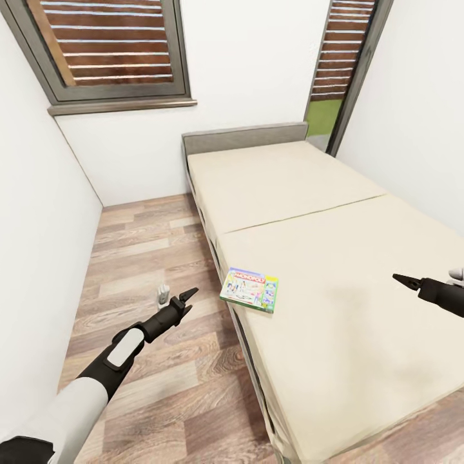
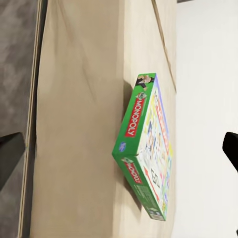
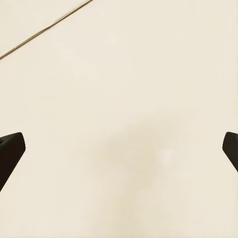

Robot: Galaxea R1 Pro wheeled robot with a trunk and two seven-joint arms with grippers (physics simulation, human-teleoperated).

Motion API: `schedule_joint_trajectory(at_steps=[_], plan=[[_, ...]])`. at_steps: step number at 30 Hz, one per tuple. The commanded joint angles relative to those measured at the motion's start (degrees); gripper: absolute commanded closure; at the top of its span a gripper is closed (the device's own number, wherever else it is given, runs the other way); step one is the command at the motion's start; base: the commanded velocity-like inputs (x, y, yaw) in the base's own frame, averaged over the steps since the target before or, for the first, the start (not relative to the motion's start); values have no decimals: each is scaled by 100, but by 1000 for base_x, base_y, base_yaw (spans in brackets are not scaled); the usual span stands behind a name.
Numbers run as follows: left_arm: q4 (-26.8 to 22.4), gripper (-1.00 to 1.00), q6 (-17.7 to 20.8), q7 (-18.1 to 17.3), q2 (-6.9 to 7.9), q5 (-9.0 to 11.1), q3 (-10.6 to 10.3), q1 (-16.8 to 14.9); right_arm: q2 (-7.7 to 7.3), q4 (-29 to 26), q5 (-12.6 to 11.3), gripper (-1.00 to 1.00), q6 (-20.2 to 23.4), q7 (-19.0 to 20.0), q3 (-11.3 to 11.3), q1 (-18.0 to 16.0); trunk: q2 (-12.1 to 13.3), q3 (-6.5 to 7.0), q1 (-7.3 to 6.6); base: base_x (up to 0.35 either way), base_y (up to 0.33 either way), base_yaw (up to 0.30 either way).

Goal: Put all the toys in the child's room - the three board games (two on the bed and one on the table), the two jigsaw puzzles on the table, and the tennis ball on the table - inside the toy box on the table in the child's room.

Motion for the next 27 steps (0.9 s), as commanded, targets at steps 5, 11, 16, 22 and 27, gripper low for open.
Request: schedule_joint_trajectory(at_steps=[5, 11, 16, 22, 27], plan=[[6, -100, 17, 4, 0, 49, -26, 3, 1, -2, 47, -100, 24, 59, -8, -5, -2, -38, -1, 0, 0, 0], [9, -100, 15, 1, -4, 42, -30, 7, -2, -2, 47, -100, 24, 59, -16, -5, -2, -87, -1, 0, 0, 0], [10, -100, 15, -4, -6, 29, -41, 3, -36, -2, 47, -100, 24, 63, -42, -7, -2, -131, -1, 0, 0, 0], [11, -100, 10, -13, -26, 19, -62, -12, -86, -6, 42, -100, 24, 123, -75, -11, -2, -186, -1, 0, 0, 0], [7, -100, -15, -80, -29, 14, -81, -20, -174, -9, 28, -100, 24, 679, -270, -8, -2, -232, -1, 0, 0, 0]])
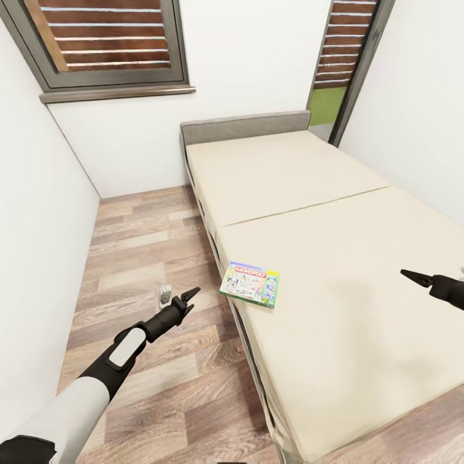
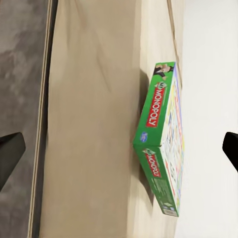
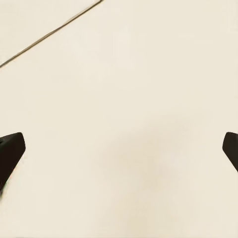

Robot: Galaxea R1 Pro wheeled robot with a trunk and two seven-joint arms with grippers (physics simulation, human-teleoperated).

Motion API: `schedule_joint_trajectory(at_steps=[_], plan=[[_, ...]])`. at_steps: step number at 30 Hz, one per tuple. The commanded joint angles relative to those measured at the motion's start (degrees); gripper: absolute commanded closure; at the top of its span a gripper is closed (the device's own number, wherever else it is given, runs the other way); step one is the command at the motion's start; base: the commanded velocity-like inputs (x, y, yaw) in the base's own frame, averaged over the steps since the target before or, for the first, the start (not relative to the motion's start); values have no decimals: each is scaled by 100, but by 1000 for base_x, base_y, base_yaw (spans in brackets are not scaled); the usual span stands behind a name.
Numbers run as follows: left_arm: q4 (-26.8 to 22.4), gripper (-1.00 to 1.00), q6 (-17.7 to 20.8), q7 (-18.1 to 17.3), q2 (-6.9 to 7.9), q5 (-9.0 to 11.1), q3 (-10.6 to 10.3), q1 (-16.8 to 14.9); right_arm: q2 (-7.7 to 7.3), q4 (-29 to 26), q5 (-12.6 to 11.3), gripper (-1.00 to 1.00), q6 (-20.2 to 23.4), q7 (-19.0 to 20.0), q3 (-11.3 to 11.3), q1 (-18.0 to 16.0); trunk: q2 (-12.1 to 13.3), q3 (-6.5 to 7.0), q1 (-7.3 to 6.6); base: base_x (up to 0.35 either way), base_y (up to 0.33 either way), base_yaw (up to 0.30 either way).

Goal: Put all the toys in the child's room - the three board games (two on the bed and one on the table), the two jigsaw puzzles on the table, and the tennis ball on the table - inside the toy box on the table in the child's room.

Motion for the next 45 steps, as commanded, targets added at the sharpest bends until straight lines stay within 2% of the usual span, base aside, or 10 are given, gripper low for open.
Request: schedule_joint_trajectory(at_steps=[1, 2, 3, 7, 12, 27, 45], plan=[[0, -100, 18, -41, 10, 56, -29, -5, -15, -2, 43, -100, 26, 271, -89, -5, -2, -13, -1, 0, 0, 0], [0, -100, 12, -86, 14, 47, -32, -6, -28, -2, 43, -100, 26, 477, -168, -5, -2, -23, -1, 0, 0, 0], [0, -100, 12, -86, 14, 47, -32, -6, -28, -2, 43, -100, 26, 477, -168, -5, -2, -32, -1, 0, 0, 0], [-2, -100, -9, -296, 23, -65, -32, -8, -56, -3, 44, -100, 26, 1037, -413, 1, -2, -69, -1, 0, 0, 0], [2, -100, -15, -421, 6, -137, -8, -9, -65, -3, 58, -100, 26, 1268, -523, 9, -2, -115, -1, 0, 0, 0], [-3, -100, 21, -541, 3, -131, 17, -33, -48, -3, 69, -100, 26, 1421, -593, 19, -2, -244, -1, 0, 0, 0], [5, -100, 83, -631, 29, -182, -12, -240, -33, -3, 70, -100, 26, 1443, -609, 23, -2, -270, -1, 0, 0, 0]])
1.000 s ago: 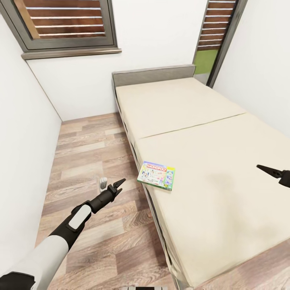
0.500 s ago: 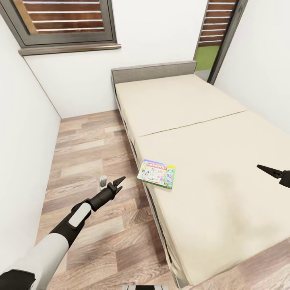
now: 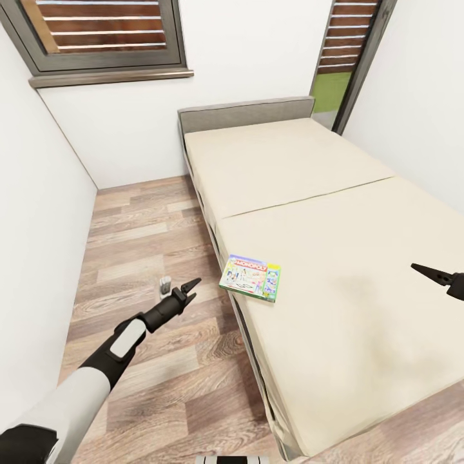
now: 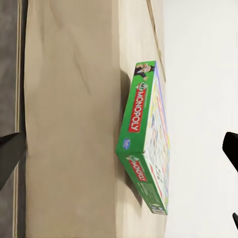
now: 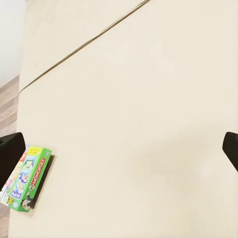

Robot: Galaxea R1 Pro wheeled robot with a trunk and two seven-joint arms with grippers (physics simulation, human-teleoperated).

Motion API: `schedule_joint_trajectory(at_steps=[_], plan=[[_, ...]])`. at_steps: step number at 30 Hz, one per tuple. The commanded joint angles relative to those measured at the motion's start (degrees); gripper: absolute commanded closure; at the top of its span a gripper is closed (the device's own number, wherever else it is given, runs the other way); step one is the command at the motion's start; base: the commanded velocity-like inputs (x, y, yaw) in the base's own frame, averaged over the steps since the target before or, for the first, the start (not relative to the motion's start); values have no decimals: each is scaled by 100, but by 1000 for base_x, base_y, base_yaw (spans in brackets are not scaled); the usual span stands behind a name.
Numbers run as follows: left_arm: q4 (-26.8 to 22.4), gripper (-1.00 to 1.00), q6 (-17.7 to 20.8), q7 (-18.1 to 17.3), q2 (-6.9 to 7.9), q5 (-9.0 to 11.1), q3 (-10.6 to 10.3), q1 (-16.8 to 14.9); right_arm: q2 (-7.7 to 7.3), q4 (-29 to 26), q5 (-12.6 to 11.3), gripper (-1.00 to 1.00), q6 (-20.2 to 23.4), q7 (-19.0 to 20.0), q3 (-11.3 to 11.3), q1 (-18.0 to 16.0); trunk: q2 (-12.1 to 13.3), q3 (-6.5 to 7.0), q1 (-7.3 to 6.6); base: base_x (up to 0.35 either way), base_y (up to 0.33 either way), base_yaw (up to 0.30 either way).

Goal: Put all the toys in the child's room - the three board games (two on the bed and one on the table), the two jigsaw puzzles on the table, and the tennis ball on the table - inside the toy box on the table in the child's room.

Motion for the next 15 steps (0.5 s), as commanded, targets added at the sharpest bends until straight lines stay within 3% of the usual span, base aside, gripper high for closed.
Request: schedule_joint_trajectory(at_steps=[1, 15], plan=[[1, -100, 43, -3, 7, 58, -24, -14, 0, -1, 29, -100, 23, 42, -7, -5, -2, -4, -1, 0, 0, 0], [133, -100, 229, 2, 7, 47, -30, -210, 7, -1, 29, -100, 23, 44, -10, -5, -2, -5, -1, 0, 0, 0]])
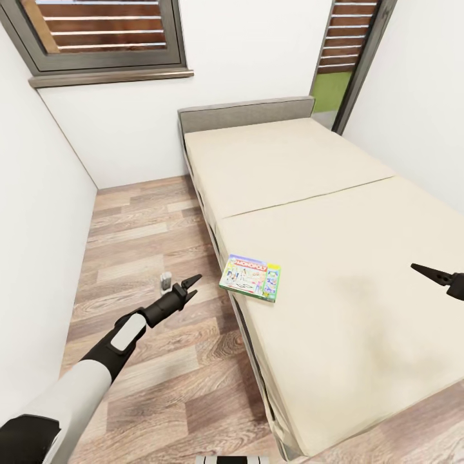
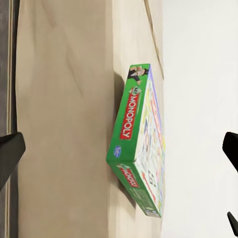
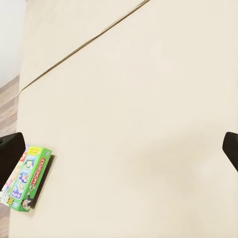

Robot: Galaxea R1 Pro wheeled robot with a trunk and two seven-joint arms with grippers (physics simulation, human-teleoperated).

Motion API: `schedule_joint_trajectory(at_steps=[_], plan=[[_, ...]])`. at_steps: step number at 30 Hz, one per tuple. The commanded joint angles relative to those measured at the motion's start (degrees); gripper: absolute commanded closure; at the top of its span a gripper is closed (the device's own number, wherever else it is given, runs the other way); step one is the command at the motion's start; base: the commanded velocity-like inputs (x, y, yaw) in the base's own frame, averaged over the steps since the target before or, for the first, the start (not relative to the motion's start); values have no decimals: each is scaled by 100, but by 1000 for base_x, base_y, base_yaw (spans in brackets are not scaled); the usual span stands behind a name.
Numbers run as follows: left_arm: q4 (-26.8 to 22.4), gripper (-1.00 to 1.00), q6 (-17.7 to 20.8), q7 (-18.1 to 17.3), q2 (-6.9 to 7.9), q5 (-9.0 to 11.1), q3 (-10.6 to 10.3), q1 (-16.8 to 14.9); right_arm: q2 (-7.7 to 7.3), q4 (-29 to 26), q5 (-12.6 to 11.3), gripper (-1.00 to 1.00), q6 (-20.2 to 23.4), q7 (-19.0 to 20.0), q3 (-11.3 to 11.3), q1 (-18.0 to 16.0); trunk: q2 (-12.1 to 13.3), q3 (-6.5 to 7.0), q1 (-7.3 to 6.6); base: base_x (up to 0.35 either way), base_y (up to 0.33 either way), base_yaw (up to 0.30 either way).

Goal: Put all the toys in the child's room - the three board games (two on the bed and one on the table), the two jigsaw puzzles on the table, and the tennis ball on the table - inside the toy box on the table in the child's room.

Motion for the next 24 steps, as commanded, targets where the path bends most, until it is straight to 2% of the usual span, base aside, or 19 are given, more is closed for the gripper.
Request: schedule_joint_trajectory(at_steps=[1, 18, 24], plan=[[2, -100, 34, -2, 6, 60, -27, -4, 0, -1, 29, -100, 23, 42, -7, -5, -2, -4, -1, 0, 0, 0], [236, -100, 76, 0, 12, 56, -26, -93, -9, -1, 29, -100, 23, 42, -12, -5, -2, -4, -1, 0, 0, -1], [260, -100, 77, 0, 15, 56, -22, -98, -9, -1, 29, -100, 23, 42, -12, -5, -2, -4, -1, 0, 0, -72]])
